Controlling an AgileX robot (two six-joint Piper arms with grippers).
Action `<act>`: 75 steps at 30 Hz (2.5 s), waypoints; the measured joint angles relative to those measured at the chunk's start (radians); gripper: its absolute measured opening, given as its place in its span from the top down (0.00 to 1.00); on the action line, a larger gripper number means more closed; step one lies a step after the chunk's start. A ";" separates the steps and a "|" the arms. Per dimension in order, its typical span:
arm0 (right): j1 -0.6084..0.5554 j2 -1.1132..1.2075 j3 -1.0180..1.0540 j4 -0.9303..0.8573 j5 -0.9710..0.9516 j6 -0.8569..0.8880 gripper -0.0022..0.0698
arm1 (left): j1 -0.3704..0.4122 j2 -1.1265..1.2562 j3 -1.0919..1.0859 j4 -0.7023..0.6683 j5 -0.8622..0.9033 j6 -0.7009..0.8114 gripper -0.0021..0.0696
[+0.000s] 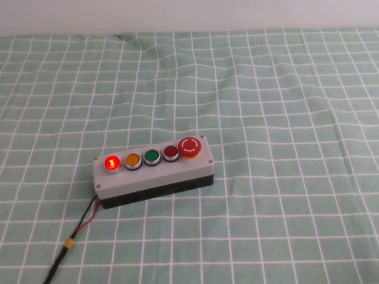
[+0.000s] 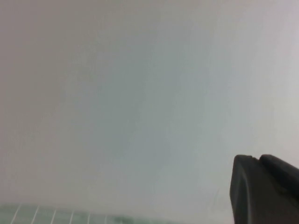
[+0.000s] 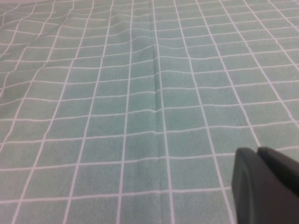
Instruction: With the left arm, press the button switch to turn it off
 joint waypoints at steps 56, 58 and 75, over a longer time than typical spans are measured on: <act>0.000 0.000 0.000 0.000 0.000 0.000 0.99 | -0.119 1.410 -0.494 -0.240 0.608 0.281 0.98; 0.000 0.000 0.000 0.000 0.000 0.000 0.99 | -0.119 1.405 -0.507 -0.236 0.626 0.281 0.98; 0.000 0.000 0.000 0.000 0.000 0.000 0.99 | -0.119 0.810 -0.618 -0.247 0.756 0.320 0.98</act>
